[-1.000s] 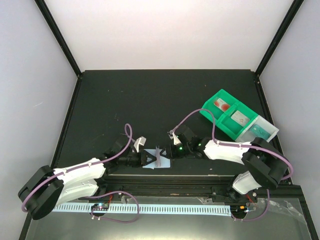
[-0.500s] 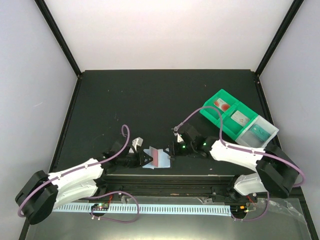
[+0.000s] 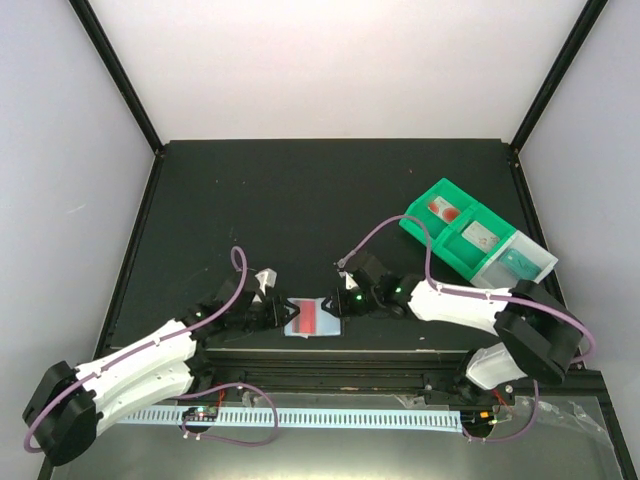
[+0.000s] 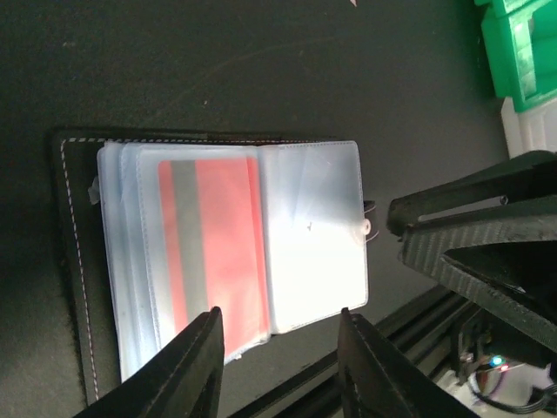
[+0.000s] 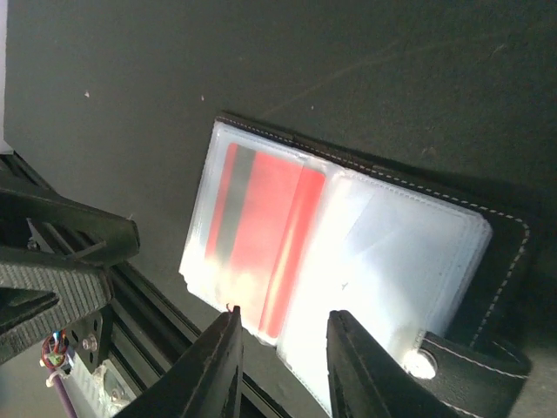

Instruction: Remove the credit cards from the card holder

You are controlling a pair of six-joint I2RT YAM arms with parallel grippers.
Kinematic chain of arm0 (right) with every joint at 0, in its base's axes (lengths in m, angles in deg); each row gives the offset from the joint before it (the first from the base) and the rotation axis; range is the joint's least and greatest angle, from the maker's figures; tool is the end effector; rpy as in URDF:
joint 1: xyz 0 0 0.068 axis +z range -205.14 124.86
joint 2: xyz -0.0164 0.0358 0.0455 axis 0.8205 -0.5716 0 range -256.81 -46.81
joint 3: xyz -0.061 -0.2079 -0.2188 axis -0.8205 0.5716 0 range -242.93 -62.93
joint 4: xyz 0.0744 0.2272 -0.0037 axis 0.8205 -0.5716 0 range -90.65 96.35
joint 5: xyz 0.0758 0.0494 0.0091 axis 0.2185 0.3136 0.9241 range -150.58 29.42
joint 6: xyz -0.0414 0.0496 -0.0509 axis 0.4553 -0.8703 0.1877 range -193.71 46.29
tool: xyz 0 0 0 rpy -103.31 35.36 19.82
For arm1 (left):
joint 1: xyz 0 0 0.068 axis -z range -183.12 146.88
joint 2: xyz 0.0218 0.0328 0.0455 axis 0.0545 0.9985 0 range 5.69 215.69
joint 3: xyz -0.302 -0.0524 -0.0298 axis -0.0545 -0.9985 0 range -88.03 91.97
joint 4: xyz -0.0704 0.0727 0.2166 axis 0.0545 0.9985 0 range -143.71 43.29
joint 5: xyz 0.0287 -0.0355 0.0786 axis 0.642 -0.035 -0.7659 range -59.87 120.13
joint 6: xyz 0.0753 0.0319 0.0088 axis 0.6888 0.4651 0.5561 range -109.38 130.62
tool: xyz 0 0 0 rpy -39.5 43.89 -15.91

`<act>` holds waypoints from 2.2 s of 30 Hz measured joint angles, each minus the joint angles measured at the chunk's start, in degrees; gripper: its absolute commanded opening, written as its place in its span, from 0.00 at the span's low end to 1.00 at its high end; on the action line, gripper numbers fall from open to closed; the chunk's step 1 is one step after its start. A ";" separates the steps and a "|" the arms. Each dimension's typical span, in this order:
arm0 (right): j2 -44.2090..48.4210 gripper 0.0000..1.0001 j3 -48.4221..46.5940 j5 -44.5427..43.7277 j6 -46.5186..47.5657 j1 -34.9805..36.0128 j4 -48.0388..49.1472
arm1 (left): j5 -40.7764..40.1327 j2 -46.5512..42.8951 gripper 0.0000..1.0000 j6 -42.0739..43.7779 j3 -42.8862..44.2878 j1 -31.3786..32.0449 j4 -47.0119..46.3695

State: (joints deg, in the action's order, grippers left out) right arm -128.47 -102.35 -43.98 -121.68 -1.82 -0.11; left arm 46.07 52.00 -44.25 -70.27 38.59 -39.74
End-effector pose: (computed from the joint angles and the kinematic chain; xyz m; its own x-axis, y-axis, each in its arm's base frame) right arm 0.1476 0.2323 0.1992 -0.9550 -0.0906 -0.2824 -0.2567 0.7295 0.6340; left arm 0.0920 -0.1083 0.1812 -0.9372 -0.2181 -0.2722 0.0425 0.7033 -0.7096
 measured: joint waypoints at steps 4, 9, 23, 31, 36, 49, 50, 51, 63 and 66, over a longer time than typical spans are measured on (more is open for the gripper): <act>-2.91 0.23 -0.17 0.72 -0.63 0.74 1.68 | 0.98 2.82 0.22 0.26 -0.17 0.00 -2.08; -5.25 0.23 -0.55 1.66 -1.22 1.25 3.58 | 1.88 7.19 0.32 0.48 -0.83 0.00 -3.50; -13.25 0.13 -3.74 2.25 -2.10 4.13 6.27 | 2.08 7.43 0.56 1.33 -1.29 0.00 -3.74; -14.82 0.08 -2.51 1.49 -2.25 4.15 7.06 | 2.84 6.88 0.58 1.09 -3.65 0.00 -7.69; -14.82 0.07 -2.05 1.36 -2.36 4.13 7.82 | 3.61 6.91 0.59 0.87 -4.17 0.00 -8.83; -14.82 0.06 -1.79 1.31 -2.34 4.13 8.22 | 3.82 6.91 0.67 0.66 -4.20 0.00 -9.79; -14.82 0.06 -1.79 1.31 -2.34 4.13 8.24 | 3.82 6.91 0.67 0.66 -4.20 0.00 -9.79; -14.82 0.06 -1.79 1.29 -2.34 4.13 8.24 | 3.80 6.91 0.67 0.66 -4.20 0.00 -9.77; -14.82 0.06 -1.68 1.29 -2.34 4.13 8.48 | 3.78 6.91 0.71 0.63 -4.20 0.00 -9.73; -14.82 0.06 -1.68 1.29 -2.34 4.13 8.46 | 3.78 6.91 0.71 0.66 -4.20 0.00 -9.66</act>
State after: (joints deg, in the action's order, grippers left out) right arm -143.29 -104.03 -42.69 -124.02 2.32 8.35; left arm 49.85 58.91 -43.59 -74.46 38.59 -49.40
